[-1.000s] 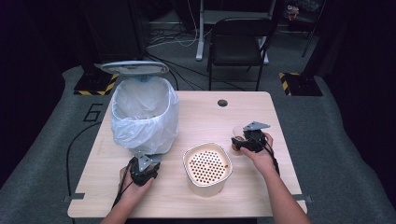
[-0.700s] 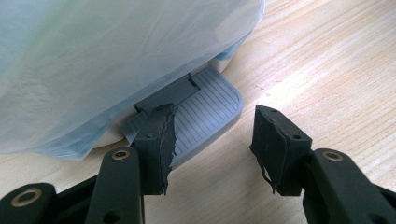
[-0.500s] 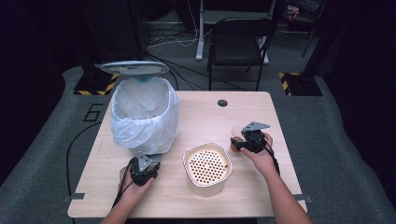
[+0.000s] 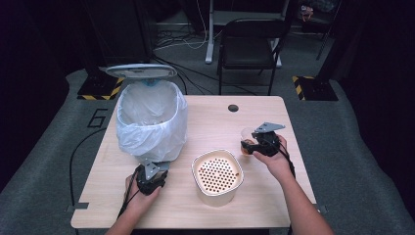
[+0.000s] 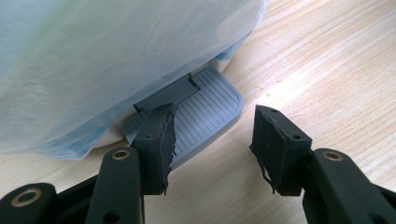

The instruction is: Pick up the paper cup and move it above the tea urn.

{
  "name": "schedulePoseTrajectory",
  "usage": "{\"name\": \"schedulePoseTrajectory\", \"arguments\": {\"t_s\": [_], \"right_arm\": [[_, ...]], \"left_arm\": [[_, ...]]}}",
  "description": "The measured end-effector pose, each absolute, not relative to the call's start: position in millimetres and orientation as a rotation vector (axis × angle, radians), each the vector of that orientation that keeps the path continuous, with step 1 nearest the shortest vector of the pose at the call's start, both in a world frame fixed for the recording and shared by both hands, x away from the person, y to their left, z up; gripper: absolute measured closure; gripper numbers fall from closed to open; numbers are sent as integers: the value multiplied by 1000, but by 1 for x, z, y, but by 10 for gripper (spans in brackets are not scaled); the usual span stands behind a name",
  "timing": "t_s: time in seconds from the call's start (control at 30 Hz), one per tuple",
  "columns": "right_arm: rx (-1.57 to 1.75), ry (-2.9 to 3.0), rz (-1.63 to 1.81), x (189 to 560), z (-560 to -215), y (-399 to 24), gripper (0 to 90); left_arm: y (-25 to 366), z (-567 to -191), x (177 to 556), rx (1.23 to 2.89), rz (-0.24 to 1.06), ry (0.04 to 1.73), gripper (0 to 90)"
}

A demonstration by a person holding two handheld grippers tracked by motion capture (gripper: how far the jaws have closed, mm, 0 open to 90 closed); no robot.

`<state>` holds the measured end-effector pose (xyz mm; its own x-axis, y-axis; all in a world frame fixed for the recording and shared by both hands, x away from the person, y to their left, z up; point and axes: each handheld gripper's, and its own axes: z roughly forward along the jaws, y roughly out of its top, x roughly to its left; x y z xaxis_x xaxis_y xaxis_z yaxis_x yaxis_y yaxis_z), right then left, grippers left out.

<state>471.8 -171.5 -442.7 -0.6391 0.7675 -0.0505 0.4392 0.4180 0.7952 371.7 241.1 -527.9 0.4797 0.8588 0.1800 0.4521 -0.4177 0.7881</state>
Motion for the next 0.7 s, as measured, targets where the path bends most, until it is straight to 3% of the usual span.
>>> {"name": "schedulePoseTrajectory", "arguments": {"t_s": [0.7], "right_arm": [[789, 2331, 1209, 469, -392, -150, 395]], "left_arm": [[241, -528, 372, 2048, 768, 1080, 493]]}}
